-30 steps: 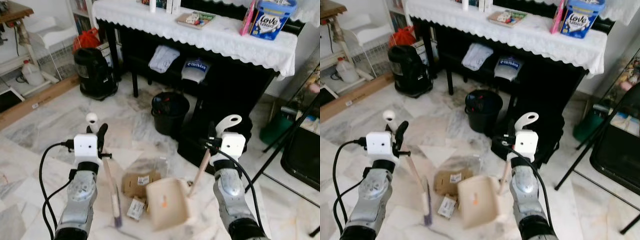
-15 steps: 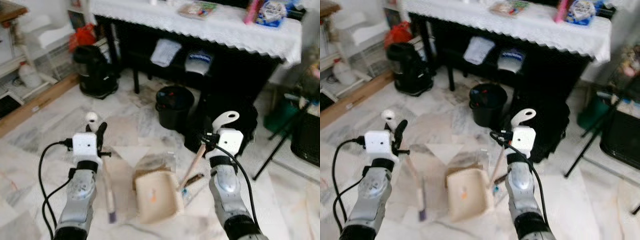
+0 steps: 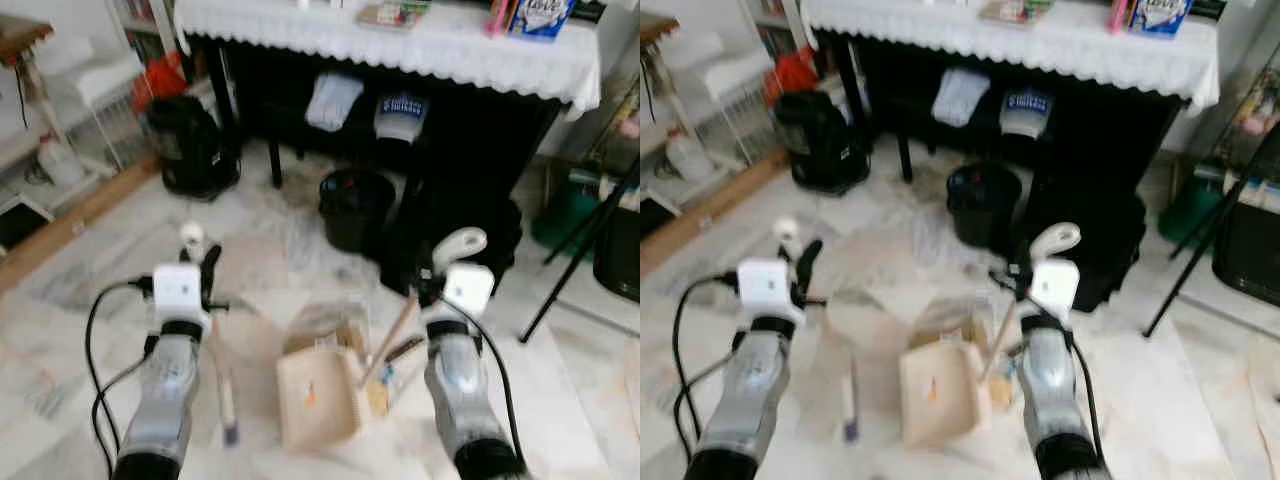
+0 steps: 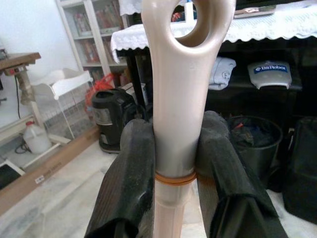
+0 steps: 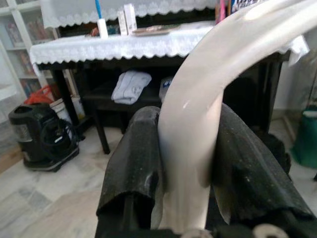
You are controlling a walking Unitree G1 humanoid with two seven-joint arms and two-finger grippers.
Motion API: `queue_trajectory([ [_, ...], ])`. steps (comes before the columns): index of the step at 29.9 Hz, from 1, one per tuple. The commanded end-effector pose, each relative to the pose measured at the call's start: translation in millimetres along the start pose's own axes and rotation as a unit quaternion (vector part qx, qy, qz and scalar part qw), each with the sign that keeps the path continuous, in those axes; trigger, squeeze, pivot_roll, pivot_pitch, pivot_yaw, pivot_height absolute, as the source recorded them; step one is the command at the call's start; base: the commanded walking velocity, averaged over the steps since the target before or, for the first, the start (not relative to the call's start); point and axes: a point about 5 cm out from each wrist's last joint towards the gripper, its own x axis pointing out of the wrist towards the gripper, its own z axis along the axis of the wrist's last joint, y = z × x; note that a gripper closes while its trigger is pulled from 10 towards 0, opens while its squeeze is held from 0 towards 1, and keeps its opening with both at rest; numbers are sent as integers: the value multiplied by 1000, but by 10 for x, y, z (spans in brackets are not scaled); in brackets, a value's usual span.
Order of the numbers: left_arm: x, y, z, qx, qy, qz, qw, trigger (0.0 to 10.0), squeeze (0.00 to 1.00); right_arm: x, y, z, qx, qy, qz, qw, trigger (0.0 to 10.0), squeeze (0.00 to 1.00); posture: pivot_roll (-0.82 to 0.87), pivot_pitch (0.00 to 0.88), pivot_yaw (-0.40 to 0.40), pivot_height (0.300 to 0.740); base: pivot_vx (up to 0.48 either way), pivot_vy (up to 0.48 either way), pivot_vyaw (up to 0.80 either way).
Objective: Sweep floor
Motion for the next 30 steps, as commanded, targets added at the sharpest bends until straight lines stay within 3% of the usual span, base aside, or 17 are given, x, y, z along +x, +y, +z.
queue_trajectory([
  [1,21,24,64,3,-19,0,1000,10000,0,45,-19,101,-11,-27,0,1000,10000,0,-8,86,1,740,0,0,0],
  [10,-7,39,16,1,-8,1,1000,10000,0,-27,-152,79,-45,-29,-23,998,10000,0,-17,80,2,740,0,0,0],
  [21,-29,18,-33,-12,4,-9,1000,10000,0,-91,-209,47,-48,-24,-30,998,10000,0,-23,72,3,740,0,0,0],
  [30,-27,24,-34,-12,3,-7,1000,10000,0,-79,-184,61,-43,-22,-28,998,10000,0,-21,76,0,740,0,0,-788],
])
